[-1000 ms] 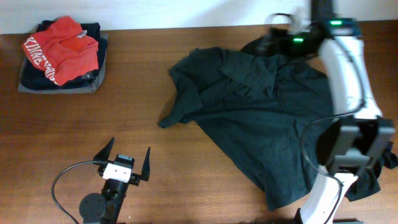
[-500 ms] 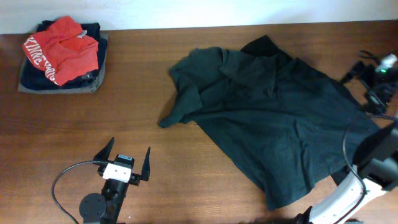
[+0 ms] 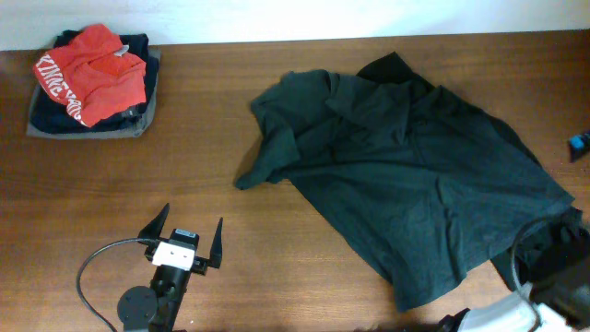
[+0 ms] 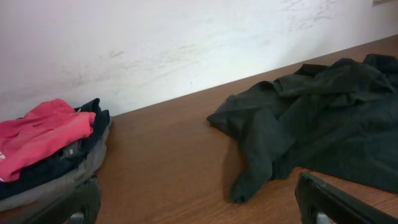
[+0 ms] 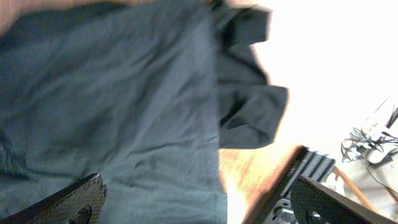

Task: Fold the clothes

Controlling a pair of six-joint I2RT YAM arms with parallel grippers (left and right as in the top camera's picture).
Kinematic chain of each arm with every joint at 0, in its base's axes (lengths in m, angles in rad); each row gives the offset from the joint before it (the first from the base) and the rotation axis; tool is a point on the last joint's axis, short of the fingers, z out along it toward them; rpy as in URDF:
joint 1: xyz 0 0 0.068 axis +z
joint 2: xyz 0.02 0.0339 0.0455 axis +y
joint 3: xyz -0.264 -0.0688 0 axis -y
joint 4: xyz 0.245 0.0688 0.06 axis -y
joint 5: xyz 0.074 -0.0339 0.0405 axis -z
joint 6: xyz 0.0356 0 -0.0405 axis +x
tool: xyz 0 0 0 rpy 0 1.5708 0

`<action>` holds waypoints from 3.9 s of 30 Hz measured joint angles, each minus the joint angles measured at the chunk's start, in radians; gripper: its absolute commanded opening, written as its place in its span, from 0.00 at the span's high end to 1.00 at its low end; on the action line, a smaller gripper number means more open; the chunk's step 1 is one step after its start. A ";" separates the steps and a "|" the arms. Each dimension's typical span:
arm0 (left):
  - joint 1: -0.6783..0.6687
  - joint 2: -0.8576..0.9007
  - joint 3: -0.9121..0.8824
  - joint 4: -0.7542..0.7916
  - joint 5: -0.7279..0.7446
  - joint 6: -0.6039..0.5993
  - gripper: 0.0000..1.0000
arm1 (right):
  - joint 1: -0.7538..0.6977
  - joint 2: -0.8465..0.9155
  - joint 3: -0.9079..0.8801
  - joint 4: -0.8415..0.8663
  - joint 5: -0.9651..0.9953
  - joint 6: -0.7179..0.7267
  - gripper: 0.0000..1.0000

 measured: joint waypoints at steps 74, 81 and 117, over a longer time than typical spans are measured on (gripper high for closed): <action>0.000 0.000 0.000 0.000 0.000 0.000 0.01 | -0.330 -0.077 -1.052 0.973 -0.067 0.060 0.96; 0.000 0.000 0.000 0.000 0.000 0.000 0.01 | -0.385 -0.058 -0.830 0.737 0.007 0.109 0.96; 0.000 0.000 0.000 0.000 0.000 0.000 0.01 | 0.366 -0.018 -0.377 0.689 -0.365 -0.193 0.01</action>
